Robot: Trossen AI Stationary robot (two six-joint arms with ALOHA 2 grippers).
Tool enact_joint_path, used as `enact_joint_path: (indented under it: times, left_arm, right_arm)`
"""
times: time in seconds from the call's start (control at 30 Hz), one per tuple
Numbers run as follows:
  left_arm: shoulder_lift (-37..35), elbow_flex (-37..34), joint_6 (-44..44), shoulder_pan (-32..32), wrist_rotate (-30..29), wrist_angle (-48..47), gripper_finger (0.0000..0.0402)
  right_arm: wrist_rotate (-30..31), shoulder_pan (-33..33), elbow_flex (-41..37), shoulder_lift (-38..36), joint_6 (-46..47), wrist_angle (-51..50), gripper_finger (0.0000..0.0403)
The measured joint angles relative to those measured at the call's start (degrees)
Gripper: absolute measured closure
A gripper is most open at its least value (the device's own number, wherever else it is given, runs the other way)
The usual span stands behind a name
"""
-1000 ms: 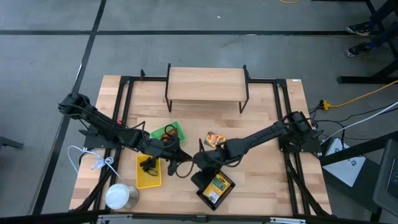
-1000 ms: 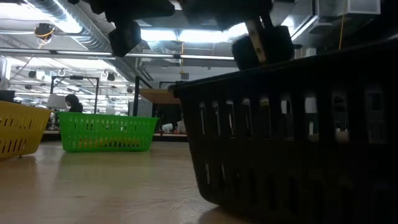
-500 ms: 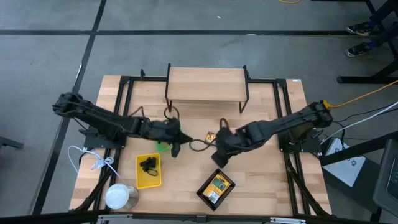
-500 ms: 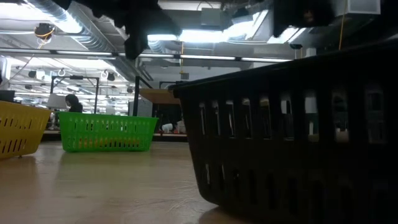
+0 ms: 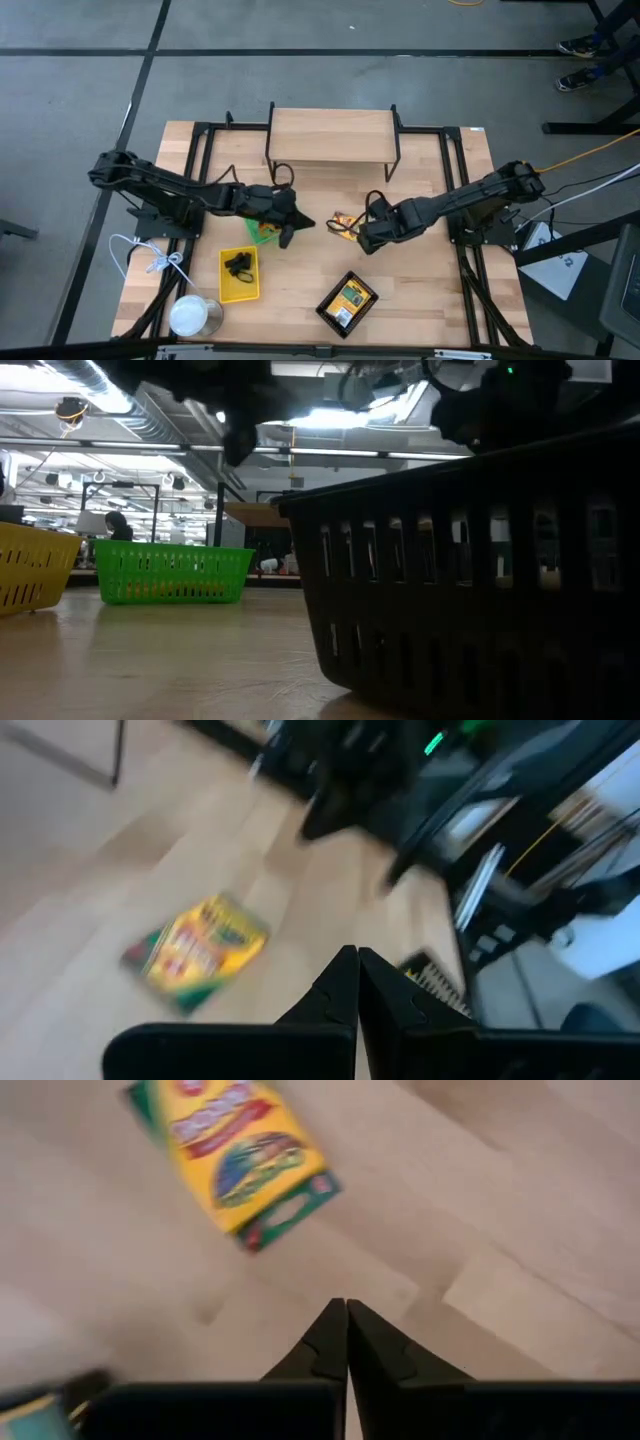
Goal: Pick & Place Office Desk Supplies
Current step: Put the crayon box into the black basket
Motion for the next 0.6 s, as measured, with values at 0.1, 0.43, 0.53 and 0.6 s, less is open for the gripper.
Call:
enact_joint_path:
  times: [0.1,0.43,0.53,0.6]
  left_arm:
    - [3.5,0.0,-0.5,0.4,0.2,6.9,0.04]
    - [17.4,4.9,-2.9,0.7,4.3,10.9,0.04]
    - [21.9,8.5,-2.9,1.2,4.7,10.9,0.0399]
    - [24.7,11.3,-2.9,2.0,5.4,11.0,0.0399]
  right_arm:
    - [2.8,0.0,-2.4,-1.7,2.9,0.1,0.0399]
    - [17.9,5.7,-11.7,-24.8,16.9,3.6,0.0401]
    - [20.1,7.6,-12.0,-29.9,18.1,3.9,0.0402]
    - [21.5,8.5,-12.0,-31.6,18.1,3.5,0.0402]
